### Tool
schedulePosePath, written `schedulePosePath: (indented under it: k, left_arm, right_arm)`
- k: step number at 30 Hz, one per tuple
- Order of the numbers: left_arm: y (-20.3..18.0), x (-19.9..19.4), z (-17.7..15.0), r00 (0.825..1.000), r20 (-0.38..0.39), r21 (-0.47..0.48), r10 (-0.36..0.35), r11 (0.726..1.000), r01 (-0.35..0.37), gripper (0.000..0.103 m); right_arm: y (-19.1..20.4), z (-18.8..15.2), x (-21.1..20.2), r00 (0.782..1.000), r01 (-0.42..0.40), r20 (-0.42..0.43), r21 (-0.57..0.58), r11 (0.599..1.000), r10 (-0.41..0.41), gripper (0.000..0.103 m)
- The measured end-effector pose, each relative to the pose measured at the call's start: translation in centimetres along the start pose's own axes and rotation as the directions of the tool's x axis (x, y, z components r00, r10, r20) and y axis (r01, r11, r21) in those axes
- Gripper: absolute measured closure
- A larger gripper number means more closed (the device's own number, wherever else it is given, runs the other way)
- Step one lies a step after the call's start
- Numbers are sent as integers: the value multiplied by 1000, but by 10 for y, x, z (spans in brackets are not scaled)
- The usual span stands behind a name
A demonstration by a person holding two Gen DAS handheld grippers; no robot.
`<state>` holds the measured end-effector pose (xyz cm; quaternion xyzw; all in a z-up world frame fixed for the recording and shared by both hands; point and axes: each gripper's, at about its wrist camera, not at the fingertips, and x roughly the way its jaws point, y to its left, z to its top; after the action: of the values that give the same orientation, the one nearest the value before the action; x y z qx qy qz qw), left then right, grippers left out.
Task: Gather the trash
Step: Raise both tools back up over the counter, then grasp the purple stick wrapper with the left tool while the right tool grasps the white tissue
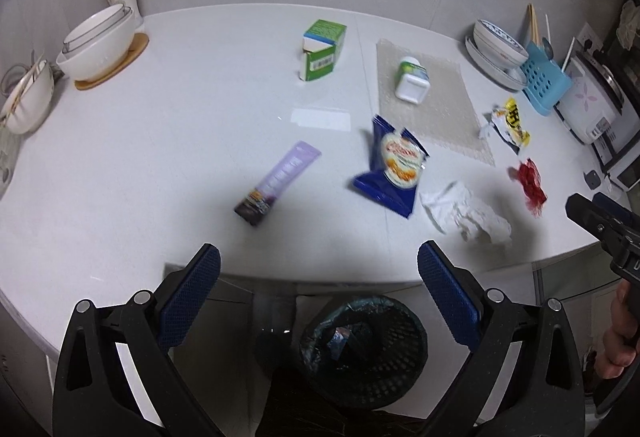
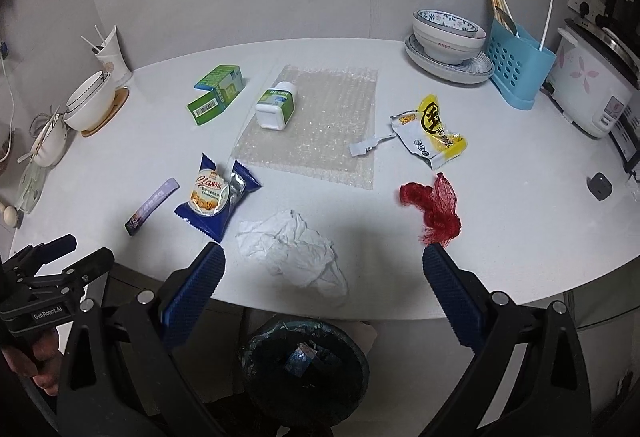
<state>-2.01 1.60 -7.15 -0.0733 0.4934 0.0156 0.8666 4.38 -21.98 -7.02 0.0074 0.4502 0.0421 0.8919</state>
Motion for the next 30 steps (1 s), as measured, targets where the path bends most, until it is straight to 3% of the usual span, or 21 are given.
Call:
schedulePosePath:
  k: [9, 17, 25, 30]
  left_arm:
    - [36, 29, 34, 998, -55, -1, 8, 1000, -8, 7]
    - [43, 68, 47, 990, -144, 61, 9, 998, 0, 12]
    - [41, 107, 57, 972, -235, 105, 0, 994, 25, 28]
    - [36, 120, 60, 961, -275, 114, -3, 993, 36, 41]
  right_arm:
    - [18, 26, 36, 994, 20, -111, 31, 999, -17, 8]
    - [-6, 23, 77, 963, 82, -268, 150, 985, -39, 9]
    - [-13, 10, 110, 912, 119, -411, 239, 964, -11, 17]
    - [-3, 9, 122, 895, 136, -446, 226, 964, -21, 24]
